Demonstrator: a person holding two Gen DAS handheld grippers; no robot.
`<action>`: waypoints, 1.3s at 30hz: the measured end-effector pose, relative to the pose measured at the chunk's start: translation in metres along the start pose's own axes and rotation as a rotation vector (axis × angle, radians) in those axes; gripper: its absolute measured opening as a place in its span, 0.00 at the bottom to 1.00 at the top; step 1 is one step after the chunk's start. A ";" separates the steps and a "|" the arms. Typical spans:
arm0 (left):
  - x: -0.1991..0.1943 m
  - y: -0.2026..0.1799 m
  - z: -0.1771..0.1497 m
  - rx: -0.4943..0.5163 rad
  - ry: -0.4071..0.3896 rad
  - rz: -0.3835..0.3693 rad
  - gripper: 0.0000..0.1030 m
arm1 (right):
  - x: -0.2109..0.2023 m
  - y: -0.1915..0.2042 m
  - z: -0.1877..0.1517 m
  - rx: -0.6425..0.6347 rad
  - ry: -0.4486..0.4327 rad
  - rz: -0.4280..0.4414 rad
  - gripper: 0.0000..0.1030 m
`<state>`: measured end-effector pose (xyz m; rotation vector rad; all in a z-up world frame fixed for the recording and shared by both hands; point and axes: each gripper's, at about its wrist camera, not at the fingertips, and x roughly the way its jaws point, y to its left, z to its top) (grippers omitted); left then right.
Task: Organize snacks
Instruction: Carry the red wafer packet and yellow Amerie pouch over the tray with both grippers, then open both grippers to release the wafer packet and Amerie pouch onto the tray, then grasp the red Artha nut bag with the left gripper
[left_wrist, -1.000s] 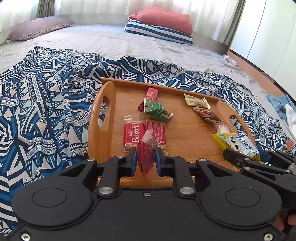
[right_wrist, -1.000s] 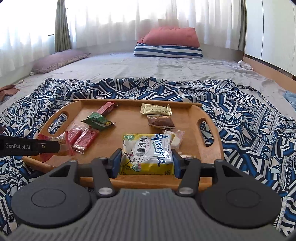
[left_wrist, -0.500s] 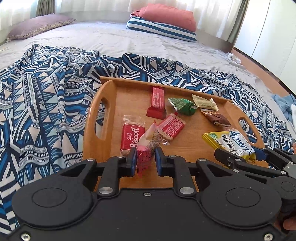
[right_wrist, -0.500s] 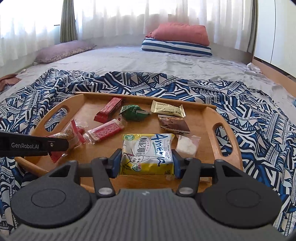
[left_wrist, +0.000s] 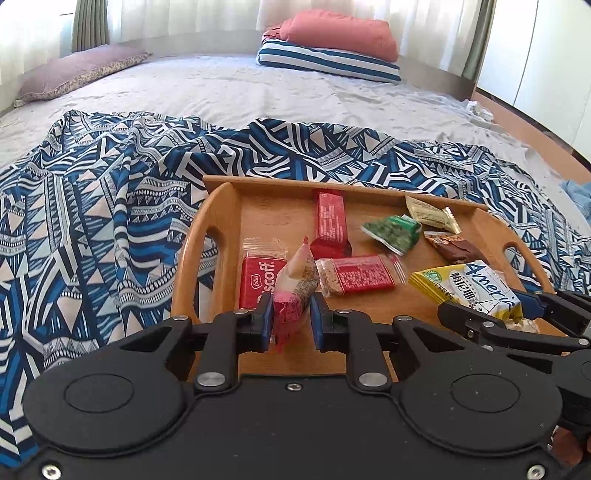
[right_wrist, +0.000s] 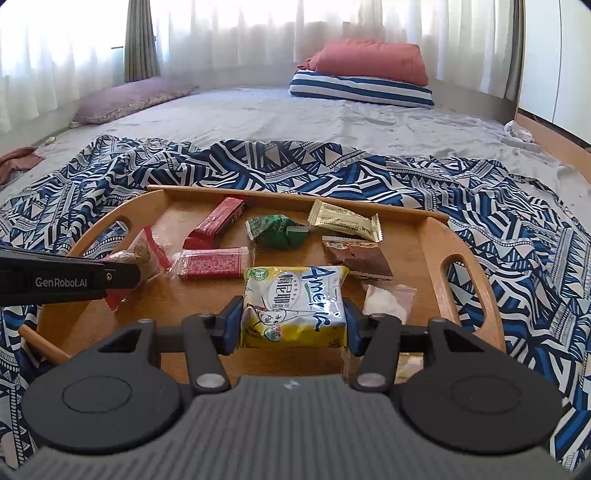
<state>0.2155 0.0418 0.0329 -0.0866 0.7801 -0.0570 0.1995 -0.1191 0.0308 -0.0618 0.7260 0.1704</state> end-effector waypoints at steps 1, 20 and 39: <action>0.002 0.000 0.002 0.001 0.001 0.004 0.19 | 0.002 -0.001 0.002 -0.002 0.004 0.003 0.56; 0.015 -0.010 0.011 0.062 0.013 0.043 0.45 | 0.018 -0.027 0.008 0.146 0.013 0.092 0.79; -0.086 -0.023 -0.044 0.083 -0.024 -0.114 1.00 | -0.078 -0.053 -0.018 0.148 -0.115 0.076 1.00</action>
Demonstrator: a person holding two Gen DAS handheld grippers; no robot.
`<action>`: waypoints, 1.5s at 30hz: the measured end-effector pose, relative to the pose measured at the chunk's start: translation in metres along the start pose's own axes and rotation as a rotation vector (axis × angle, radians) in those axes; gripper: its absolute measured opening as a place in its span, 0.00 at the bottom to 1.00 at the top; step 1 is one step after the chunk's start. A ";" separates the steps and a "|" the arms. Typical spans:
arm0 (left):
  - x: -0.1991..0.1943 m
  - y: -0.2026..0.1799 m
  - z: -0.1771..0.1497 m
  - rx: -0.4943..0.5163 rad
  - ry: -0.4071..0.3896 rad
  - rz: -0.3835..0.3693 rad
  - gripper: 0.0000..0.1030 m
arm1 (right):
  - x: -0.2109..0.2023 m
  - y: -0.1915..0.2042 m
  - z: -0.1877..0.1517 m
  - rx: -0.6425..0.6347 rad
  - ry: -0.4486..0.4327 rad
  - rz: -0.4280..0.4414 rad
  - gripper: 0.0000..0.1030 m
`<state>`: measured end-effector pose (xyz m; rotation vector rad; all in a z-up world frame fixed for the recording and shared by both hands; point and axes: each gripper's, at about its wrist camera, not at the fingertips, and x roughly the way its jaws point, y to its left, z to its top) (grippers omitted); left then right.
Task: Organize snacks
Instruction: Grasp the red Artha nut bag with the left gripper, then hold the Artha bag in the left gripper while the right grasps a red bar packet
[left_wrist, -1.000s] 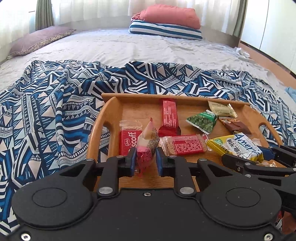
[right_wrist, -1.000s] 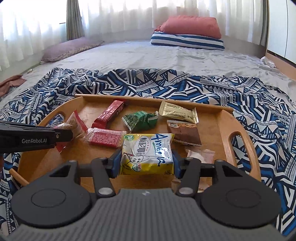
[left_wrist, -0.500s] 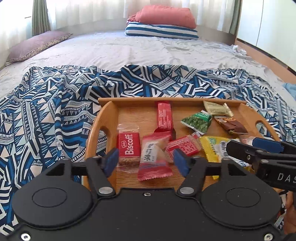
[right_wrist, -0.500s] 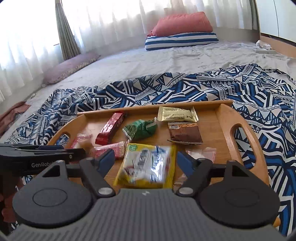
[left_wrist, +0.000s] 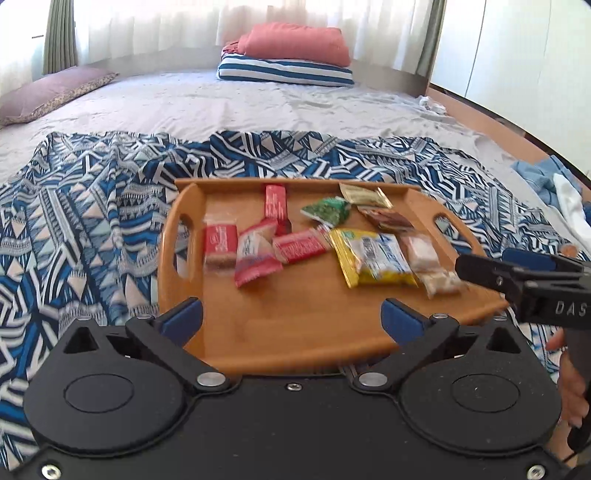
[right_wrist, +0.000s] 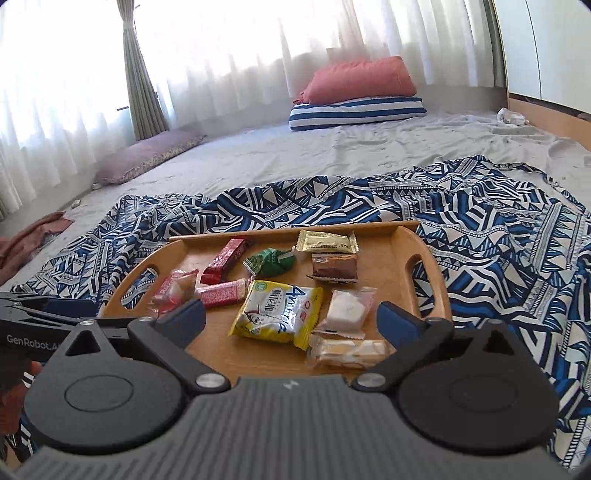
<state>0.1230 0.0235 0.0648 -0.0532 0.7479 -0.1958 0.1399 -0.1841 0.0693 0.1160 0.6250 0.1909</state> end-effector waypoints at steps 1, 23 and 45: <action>-0.005 -0.002 -0.007 -0.002 0.007 -0.017 1.00 | -0.005 -0.002 -0.003 -0.001 0.002 0.000 1.00; -0.013 -0.065 -0.083 0.051 0.128 -0.081 0.38 | -0.043 -0.018 -0.060 -0.148 0.121 -0.061 1.00; -0.018 -0.001 -0.049 -0.011 0.059 0.070 0.39 | -0.001 0.057 -0.074 -0.365 0.199 -0.074 0.62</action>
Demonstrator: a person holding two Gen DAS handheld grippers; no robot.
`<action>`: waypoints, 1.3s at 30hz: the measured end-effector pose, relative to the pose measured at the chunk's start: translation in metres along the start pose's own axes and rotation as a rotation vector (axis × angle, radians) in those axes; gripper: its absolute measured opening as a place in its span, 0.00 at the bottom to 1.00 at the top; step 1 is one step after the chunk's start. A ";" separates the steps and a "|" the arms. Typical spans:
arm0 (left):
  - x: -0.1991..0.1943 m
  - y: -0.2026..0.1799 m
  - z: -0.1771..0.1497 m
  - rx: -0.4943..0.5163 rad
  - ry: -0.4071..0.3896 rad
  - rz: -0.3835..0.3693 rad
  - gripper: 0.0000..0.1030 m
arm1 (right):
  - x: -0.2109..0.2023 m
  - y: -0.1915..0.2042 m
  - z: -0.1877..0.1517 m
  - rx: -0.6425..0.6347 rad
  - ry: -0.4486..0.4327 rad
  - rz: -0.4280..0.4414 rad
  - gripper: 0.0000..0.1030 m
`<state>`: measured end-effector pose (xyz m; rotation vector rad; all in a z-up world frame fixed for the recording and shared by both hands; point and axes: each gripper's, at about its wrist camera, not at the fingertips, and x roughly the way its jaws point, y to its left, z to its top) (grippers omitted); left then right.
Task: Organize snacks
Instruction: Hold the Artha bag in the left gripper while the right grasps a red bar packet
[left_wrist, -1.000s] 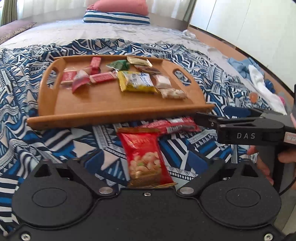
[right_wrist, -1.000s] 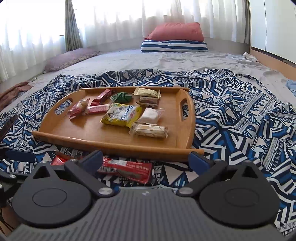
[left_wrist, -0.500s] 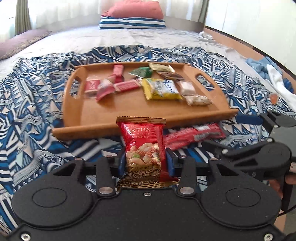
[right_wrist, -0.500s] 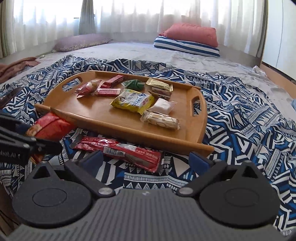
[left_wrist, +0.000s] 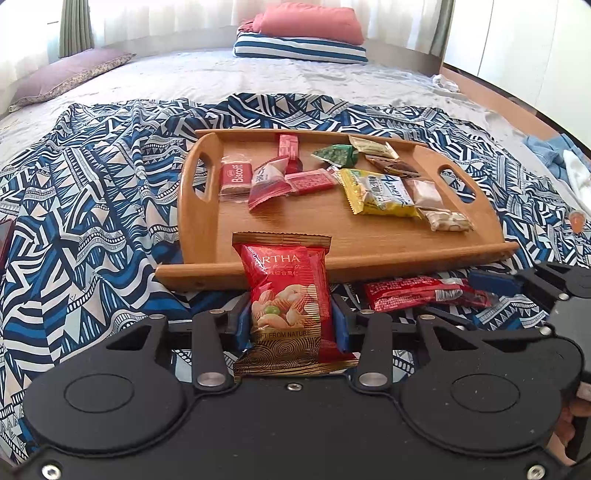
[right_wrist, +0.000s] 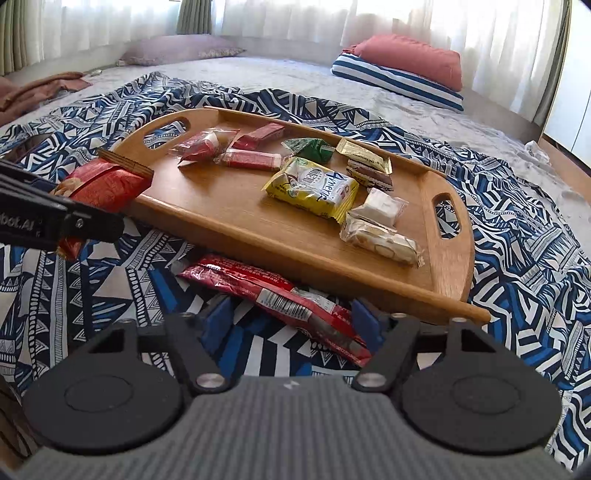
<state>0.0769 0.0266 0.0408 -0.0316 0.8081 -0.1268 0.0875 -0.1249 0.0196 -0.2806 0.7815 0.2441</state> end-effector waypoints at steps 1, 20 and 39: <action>0.001 0.001 0.000 -0.002 0.001 0.001 0.39 | -0.003 0.002 0.000 -0.002 0.003 -0.005 0.55; 0.005 0.011 -0.004 -0.021 0.013 0.017 0.39 | 0.004 -0.013 0.023 -0.136 0.073 0.185 0.63; -0.002 0.015 0.000 -0.032 -0.002 0.015 0.39 | -0.011 0.002 0.006 -0.010 -0.046 0.016 0.28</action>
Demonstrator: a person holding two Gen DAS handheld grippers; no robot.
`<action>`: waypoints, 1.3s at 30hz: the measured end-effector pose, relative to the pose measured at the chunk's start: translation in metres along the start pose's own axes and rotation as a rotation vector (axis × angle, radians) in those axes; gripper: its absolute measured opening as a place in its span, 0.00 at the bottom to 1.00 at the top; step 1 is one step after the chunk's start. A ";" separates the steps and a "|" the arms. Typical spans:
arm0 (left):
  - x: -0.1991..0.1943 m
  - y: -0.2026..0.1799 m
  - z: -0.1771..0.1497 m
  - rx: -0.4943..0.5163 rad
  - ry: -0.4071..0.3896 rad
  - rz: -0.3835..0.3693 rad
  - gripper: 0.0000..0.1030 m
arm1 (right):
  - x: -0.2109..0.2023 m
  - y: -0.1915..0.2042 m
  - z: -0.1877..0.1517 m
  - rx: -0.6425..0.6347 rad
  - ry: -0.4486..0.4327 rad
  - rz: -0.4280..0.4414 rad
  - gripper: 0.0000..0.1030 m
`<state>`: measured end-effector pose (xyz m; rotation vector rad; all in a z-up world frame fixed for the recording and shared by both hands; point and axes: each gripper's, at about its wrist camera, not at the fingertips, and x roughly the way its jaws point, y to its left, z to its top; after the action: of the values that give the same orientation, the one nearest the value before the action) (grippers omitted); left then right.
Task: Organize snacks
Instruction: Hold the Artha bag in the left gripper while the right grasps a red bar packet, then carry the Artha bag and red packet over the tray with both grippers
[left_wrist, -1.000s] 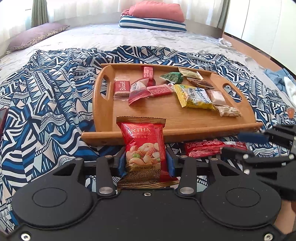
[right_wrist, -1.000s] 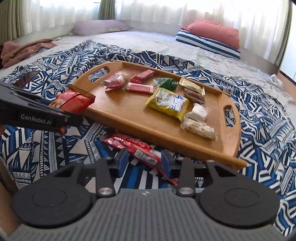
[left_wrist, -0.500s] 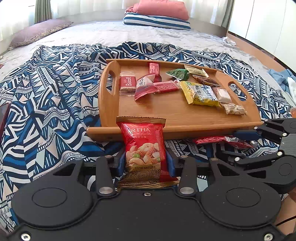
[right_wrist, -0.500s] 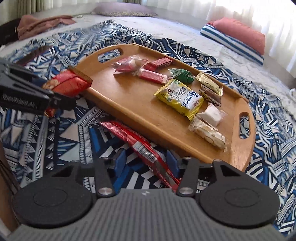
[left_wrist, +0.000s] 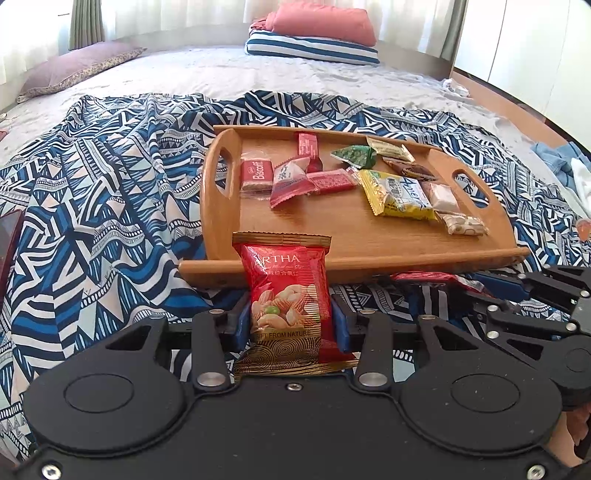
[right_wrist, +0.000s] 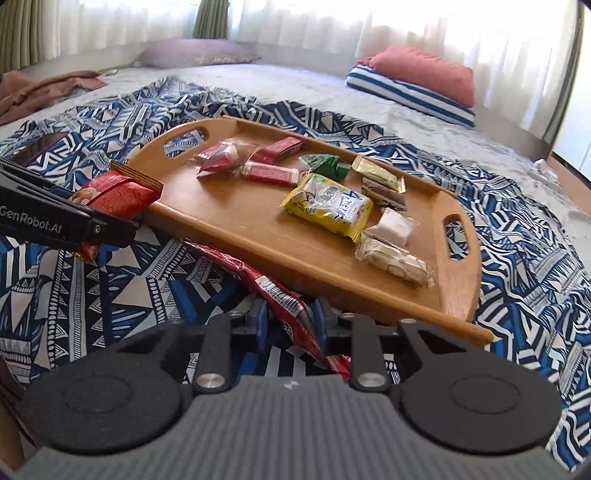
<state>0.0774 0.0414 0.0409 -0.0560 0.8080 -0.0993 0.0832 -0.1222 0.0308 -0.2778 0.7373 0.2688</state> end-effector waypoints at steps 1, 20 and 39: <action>-0.001 0.001 0.001 -0.004 -0.004 0.001 0.39 | -0.003 -0.001 0.000 0.011 -0.004 -0.006 0.27; -0.002 -0.003 0.025 -0.025 -0.045 -0.004 0.39 | -0.022 -0.037 0.020 0.179 -0.049 -0.109 0.15; 0.036 -0.001 0.078 -0.076 -0.050 -0.072 0.39 | 0.015 -0.119 0.065 0.459 -0.041 -0.219 0.15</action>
<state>0.1585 0.0377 0.0682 -0.1584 0.7594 -0.1348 0.1737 -0.2083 0.0842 0.0833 0.7005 -0.1047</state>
